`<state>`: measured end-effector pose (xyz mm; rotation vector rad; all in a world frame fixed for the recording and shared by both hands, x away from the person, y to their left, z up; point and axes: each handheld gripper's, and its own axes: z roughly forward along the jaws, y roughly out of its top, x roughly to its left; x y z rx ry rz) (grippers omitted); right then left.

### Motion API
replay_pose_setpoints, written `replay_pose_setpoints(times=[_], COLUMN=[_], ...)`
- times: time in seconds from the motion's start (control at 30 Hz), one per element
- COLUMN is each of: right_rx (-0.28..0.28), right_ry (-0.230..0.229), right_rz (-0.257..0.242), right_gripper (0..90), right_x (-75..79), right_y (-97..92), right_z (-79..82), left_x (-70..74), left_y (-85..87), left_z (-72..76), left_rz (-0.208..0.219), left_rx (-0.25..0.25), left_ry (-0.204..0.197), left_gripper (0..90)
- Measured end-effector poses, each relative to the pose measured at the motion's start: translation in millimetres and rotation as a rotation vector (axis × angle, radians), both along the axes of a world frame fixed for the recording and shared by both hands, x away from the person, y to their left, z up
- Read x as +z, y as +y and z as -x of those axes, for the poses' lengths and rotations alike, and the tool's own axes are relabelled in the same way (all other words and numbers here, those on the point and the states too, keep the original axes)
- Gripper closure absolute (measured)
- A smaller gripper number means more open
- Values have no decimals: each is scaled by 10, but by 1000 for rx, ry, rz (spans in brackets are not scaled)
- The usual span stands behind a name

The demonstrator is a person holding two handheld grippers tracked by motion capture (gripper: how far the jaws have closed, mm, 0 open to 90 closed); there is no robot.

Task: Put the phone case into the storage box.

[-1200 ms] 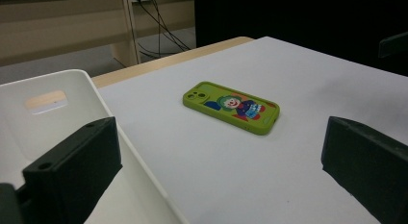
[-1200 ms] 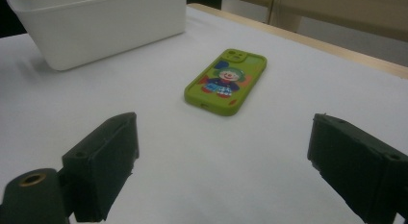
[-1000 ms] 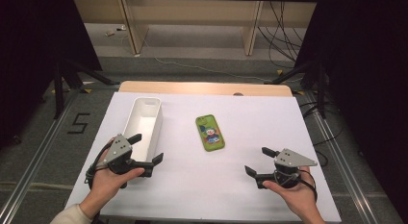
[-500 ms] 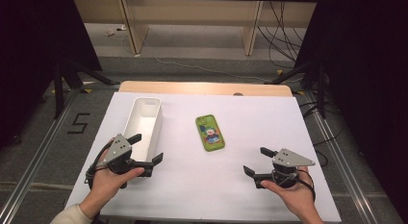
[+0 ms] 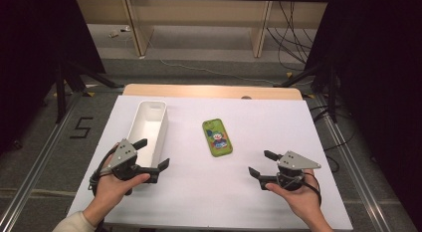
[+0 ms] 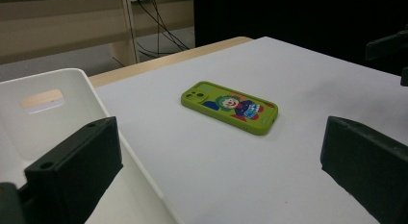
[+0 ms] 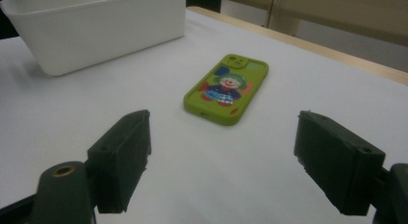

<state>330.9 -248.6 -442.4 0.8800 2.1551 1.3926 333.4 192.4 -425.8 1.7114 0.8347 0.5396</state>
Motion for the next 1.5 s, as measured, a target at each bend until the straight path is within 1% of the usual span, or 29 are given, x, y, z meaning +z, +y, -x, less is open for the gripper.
replay_pose_setpoints(times=[0.13,0.2,0.27,0.3,0.5,0.67,0.7,0.73,0.77,0.83,0.87,0.9,0.93,0.97,1.0,1.07,1.1,1.17,1.23,1.27,1.33,1.43,1.5], right_rx=[-8,-19,-18,-18,-5,16,16,14,15,11,11,10,10,2,1,-5,-5,-9,-11,-12,-11,-18,-22], right_ry=[3,4,13,13,32,68,68,79,83,95,95,110,110,127,133,148,148,168,171,180,177,187,191], right_rz=[3,10,6,6,12,28,28,39,41,67,67,89,89,106,113,119,119,128,129,135,138,143,148], right_gripper=[255,295,363,363,484,671,671,735,766,834,834,887,887,900,900,900,900,900,900,900,900,900,900], right_x=[-6,-7,-2,-2,-13,-38,-38,-41,-47,-55,-55,-63,-63,-75,-78,-98,-98,-140,-149,-163,-167,-181,-189], right_y=[43,61,72,72,183,261,261,287,301,325,325,348,348,373,378,399,399,427,434,454,460,493,524], right_z=[-65,-103,-151,-151,-327,-451,-451,-498,-525,-576,-576,-628,-628,-694,-717,-774,-774,-847,-859,-890,-904,-947,-996], left_x=[-2,-3,-3,-2,-2,-5,-5,-5,-5,-6,-6,-8,-8,-10,-10,-10,-10,-11,-13,-15,-15,-15,-15], left_y=[-6,-9,-13,-14,-14,-19,-19,-20,-20,-22,-22,-24,-24,-25,-25,-26,-25,-23,-23,-24,-25,-29,-29], left_z=[-1,-3,-3,-3,-1,-2,-2,-2,-2,-1,-1,-1,-1,-1,-1,-1,0,-2,-2,-2,-2,-1,0], left_rz=[2,2,2,2,4,3,3,2,2,3,3,4,4,5,5,5,5,6,7,7,4,3,4], left_rx=[-2,-2,-3,-4,-7,-12,-12,-13,-13,-13,-13,-13,-13,-13,-13,-14,-14,-14,-12,-14,-16,-19,-19], left_ry=[1,2,1,1,2,3,3,2,3,4,4,5,5,6,7,6,7,6,8,9,9,9,9], left_gripper=[5,6,7,7,10,13,14,14,15,16,16,17,18,18,19,20,20,21,21,22,22,23,24])
